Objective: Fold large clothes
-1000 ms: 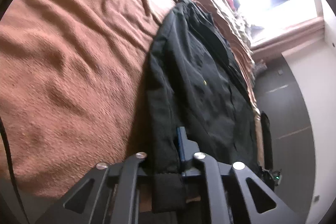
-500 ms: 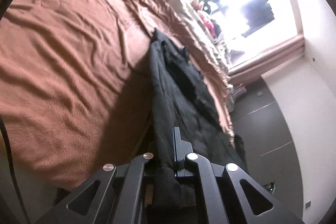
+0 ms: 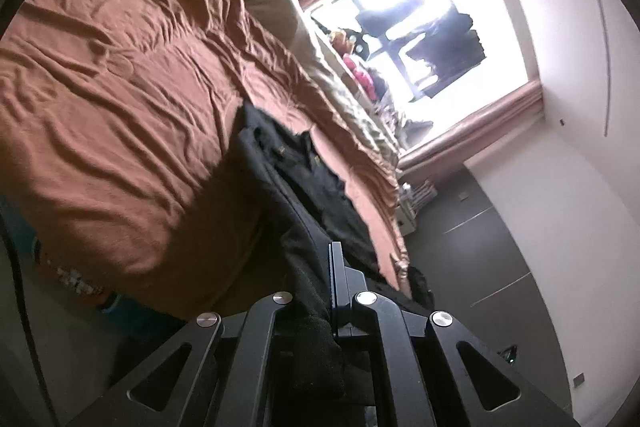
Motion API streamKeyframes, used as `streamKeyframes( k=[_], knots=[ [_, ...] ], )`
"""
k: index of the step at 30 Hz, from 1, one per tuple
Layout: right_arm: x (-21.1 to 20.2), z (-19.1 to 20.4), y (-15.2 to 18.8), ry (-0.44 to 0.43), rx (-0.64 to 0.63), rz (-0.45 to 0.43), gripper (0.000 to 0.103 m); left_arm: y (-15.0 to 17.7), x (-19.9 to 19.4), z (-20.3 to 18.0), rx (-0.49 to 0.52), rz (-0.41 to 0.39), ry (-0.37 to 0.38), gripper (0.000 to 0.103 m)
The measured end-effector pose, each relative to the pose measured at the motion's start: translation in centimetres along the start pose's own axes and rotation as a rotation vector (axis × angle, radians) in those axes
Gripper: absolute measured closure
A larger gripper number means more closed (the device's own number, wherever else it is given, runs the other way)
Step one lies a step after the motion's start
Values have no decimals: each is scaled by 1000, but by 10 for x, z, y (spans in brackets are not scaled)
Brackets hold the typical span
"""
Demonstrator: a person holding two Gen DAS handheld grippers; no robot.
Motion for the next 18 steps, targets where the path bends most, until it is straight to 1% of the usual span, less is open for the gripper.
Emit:
streamKeyframes(
  k=[5,10,14,18],
  knots=[
    [-16,14,11,-32,-41,5,103,13,-52,4,-5,-50,23,100],
    [-23,16,26,-45,-73,29,103,32,-87,11,3,-71,18,100],
    [-31,16,40,-40,-89,60,103,47,-101,22,-1,-61,16,100],
    [-30,6,44,-24,-90,94,103,52,-97,30,3,-38,6,100]
  ],
)
Point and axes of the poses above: each gripper's, at about its wrist camera, not at the fingertips, and x roughly the way its jaws point, z to its left, y to its underside, the point moved 3 cm from there along x, roughly the way its jaws point, and after that the axes turned 12 degrees about -y, right-handed, at the moved point
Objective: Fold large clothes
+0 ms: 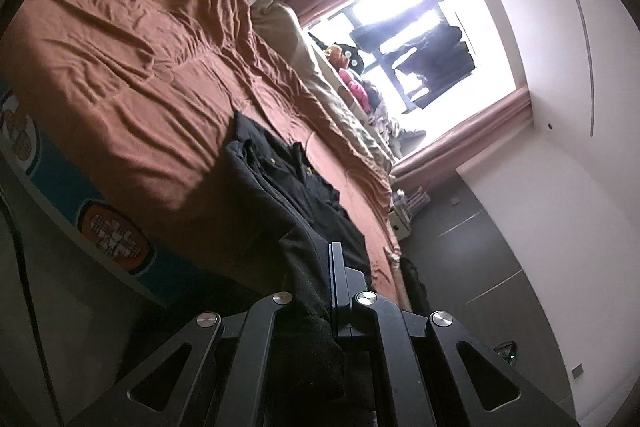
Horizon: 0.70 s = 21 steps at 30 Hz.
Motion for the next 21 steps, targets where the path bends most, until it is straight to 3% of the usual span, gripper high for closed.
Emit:
streamKeyframes(
  k=[6,13,21],
  knots=[
    [6,-15,-25,13,17,-4,103,-18,15,-12,18,1,10,100],
    [37,-16,-85,-10,-23,-48,103,-77,42,-59,65,-33,24,100],
    [100,-10,-157,15,-97,-87,103,-143,91,-102,110,-60,-2,100]
  ],
)
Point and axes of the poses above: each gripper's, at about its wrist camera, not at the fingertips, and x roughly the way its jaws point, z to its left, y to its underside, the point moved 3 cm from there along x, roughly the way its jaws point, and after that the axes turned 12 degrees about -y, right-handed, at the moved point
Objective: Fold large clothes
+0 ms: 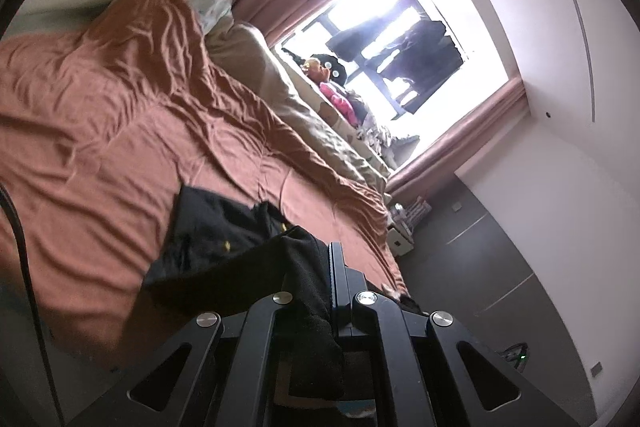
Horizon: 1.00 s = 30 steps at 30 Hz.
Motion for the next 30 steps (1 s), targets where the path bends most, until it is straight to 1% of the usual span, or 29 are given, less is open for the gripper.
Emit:
streamKeyframes(
  k=[5,8,11,14,19,27,30],
  knots=[
    [39,-18,-22,23,-18,7,103,-35,43,-9,11,6,-40,100],
    [64,-27,-35,48,-17,15,103,-48,67,-9,21,13,-64,100],
    [90,-36,-48,72,-18,24,103,-58,100,-2,24,32,-92,100],
    [115,-43,-57,96,-22,47,103,-64,133,10,12,60,-124,100],
    [166,-59,-67,162,-18,100,103,-71,186,36,-11,106,-169,100],
    [249,-88,-81,262,41,177,103,-73,264,76,-31,181,-246,100],
    [276,-100,-84,299,59,203,103,-71,291,90,-39,205,-289,99]
  ],
)
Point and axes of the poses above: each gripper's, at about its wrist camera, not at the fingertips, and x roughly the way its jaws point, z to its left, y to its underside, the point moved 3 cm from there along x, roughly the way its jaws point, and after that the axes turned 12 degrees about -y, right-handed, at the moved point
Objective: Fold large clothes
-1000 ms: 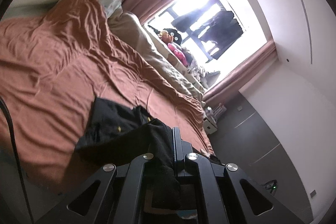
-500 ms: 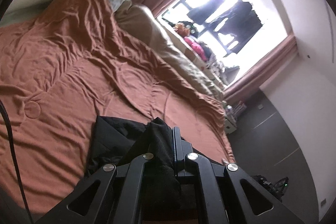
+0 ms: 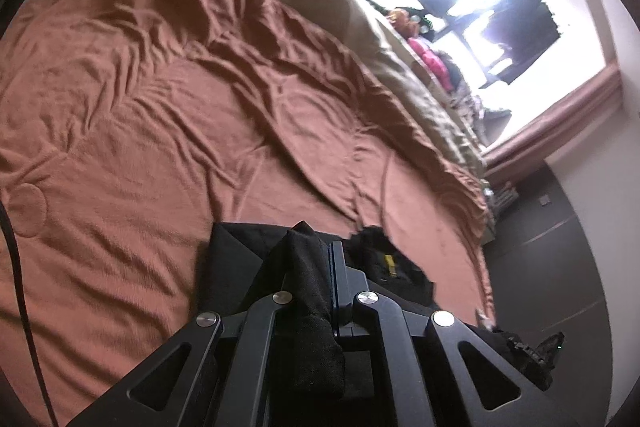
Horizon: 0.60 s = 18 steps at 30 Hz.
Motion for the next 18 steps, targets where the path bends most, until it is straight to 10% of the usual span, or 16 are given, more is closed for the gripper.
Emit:
streamKeyframes(
  k=[4,6,7,8,18],
  knots=[
    [32,-5,-10,48,31,54,97,-1,36,-1,49,66,-61,86],
    [37,-1,-16,73,24,55,60,-2,41,-2,57,68,-65,62],
    [36,0,-18,69,20,51,20,-4,38,-2,57,46,-75,42],
    [33,2,-22,56,17,36,12,-5,34,0,54,20,-86,26],
    [21,13,-17,178,-119,140,12,8,24,18,141,9,-210,15]
  ],
)
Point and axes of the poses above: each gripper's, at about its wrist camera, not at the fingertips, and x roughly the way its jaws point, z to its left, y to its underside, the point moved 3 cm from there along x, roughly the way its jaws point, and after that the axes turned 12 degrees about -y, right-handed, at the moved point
